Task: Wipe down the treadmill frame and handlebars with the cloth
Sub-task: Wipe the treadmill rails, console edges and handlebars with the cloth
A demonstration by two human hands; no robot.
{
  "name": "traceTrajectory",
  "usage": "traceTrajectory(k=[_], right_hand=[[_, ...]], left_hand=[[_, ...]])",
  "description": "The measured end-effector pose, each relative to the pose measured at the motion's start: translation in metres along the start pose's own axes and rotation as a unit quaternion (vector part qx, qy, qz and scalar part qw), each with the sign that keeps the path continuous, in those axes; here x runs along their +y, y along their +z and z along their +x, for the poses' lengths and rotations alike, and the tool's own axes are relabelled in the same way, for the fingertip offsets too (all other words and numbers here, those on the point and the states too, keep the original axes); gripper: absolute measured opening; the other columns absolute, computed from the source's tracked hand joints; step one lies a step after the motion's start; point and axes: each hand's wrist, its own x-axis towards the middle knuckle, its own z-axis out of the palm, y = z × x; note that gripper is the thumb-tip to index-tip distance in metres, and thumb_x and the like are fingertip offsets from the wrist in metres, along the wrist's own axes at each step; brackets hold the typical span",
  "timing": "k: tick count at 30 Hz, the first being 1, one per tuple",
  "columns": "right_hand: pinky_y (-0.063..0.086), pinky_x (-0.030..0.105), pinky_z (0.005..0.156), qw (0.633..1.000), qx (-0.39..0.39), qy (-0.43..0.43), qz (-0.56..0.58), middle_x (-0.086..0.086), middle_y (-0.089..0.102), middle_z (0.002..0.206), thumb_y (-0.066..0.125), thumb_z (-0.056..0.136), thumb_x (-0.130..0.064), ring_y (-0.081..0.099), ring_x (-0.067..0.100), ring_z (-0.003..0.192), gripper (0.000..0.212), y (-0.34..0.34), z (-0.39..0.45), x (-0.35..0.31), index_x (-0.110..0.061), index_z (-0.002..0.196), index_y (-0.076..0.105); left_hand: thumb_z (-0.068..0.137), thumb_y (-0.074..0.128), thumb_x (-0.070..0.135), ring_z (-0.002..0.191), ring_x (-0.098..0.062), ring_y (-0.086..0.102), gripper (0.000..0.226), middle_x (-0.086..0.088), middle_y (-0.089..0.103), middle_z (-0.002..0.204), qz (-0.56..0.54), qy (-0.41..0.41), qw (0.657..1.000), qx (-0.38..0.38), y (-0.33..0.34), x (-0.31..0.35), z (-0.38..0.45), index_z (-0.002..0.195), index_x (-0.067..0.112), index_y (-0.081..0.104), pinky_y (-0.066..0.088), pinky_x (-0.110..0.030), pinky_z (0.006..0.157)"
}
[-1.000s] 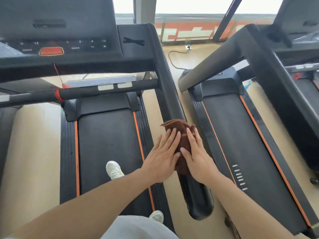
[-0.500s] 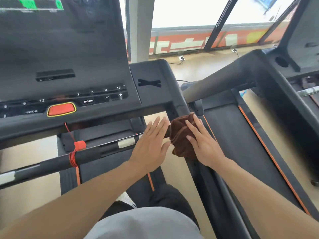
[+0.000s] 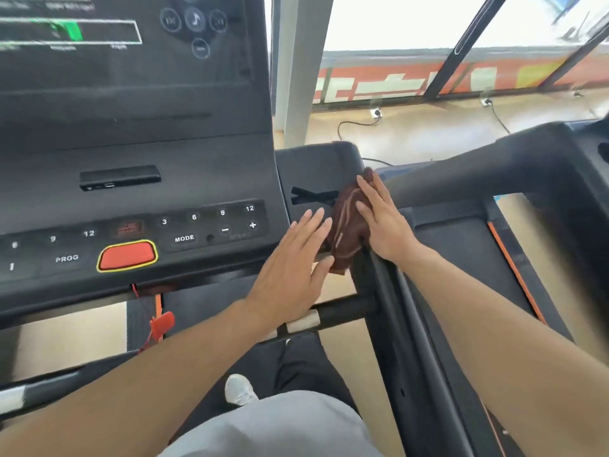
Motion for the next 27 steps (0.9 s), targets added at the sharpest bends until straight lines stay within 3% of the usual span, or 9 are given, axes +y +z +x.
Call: traceTrajectory(k=[6,8,11,13,15,20,27], right_hand=[[0.032,0.058,0.117,0.995,0.027,0.069,-0.064,-0.001,0.008,0.172,0.024,0.108,-0.05,0.029,0.037,0.15,0.055,-0.001,0.099,-0.038,-0.036,0.161,0.016],[0.031,0.058,0.116,0.993,0.022,0.046,-0.108,0.003,0.018,0.17,0.022,0.106,-0.055,0.028,0.037,0.149,0.057,-0.001,0.127,-0.048,-0.034,0.159,0.025],[0.031,0.053,0.116,0.985,-0.004,-0.026,-0.172,0.001,0.044,0.159,0.02,0.104,-0.057,0.042,0.033,0.141,0.057,-0.002,0.152,-0.058,-0.034,0.15,0.043],[0.029,0.053,0.117,0.979,-0.029,-0.065,-0.192,-0.003,0.051,0.154,0.02,0.104,-0.058,0.047,0.03,0.138,0.055,-0.001,0.156,-0.064,-0.036,0.147,0.047],[0.02,0.054,0.122,0.971,-0.058,-0.103,-0.206,-0.007,0.043,0.16,0.022,0.104,-0.057,0.04,0.027,0.145,0.054,0.004,0.15,-0.071,-0.039,0.15,0.043],[-0.008,0.049,0.127,0.963,-0.084,-0.183,-0.181,-0.014,0.017,0.17,0.032,0.104,-0.042,0.003,0.019,0.159,0.055,0.016,0.092,-0.071,-0.044,0.158,0.028],[-0.004,0.052,0.127,0.962,-0.079,-0.171,-0.197,-0.014,0.017,0.17,0.033,0.098,-0.045,0.001,0.021,0.159,0.061,0.017,-0.022,-0.044,-0.044,0.159,0.026]], left_hand=[[0.103,0.05,0.02,0.146,-0.013,0.038,0.046,0.001,0.044,0.157,-0.022,-0.006,0.996,0.083,-0.025,-0.013,0.022,0.148,0.012,0.049,0.034,-0.034,0.121],[0.102,0.052,0.014,0.142,-0.014,0.043,0.043,0.0,0.048,0.153,-0.023,-0.01,0.994,0.108,-0.03,-0.019,0.025,0.145,0.01,0.052,0.037,-0.033,0.118],[0.101,0.052,0.004,0.136,-0.015,0.05,0.039,-0.003,0.055,0.145,-0.037,-0.019,0.987,0.157,-0.036,-0.024,0.025,0.139,0.005,0.057,0.039,-0.034,0.116],[0.099,0.052,-0.001,0.133,-0.016,0.053,0.037,-0.005,0.059,0.139,-0.043,-0.013,0.981,0.188,-0.038,-0.024,0.023,0.135,0.002,0.06,0.04,-0.034,0.115],[0.098,0.052,-0.004,0.131,-0.017,0.055,0.035,-0.006,0.061,0.136,-0.044,-0.011,0.977,0.209,-0.04,-0.023,0.019,0.131,0.001,0.062,0.041,-0.034,0.113],[0.096,0.054,-0.007,0.127,-0.016,0.057,0.034,-0.005,0.064,0.132,-0.041,-0.005,0.974,0.221,-0.036,-0.016,0.001,0.127,0.002,0.064,0.039,-0.027,0.112],[0.094,0.056,-0.005,0.127,-0.014,0.055,0.037,-0.003,0.062,0.132,-0.06,-0.001,0.984,0.17,-0.009,-0.002,-0.023,0.129,0.006,0.062,0.04,-0.027,0.113]])
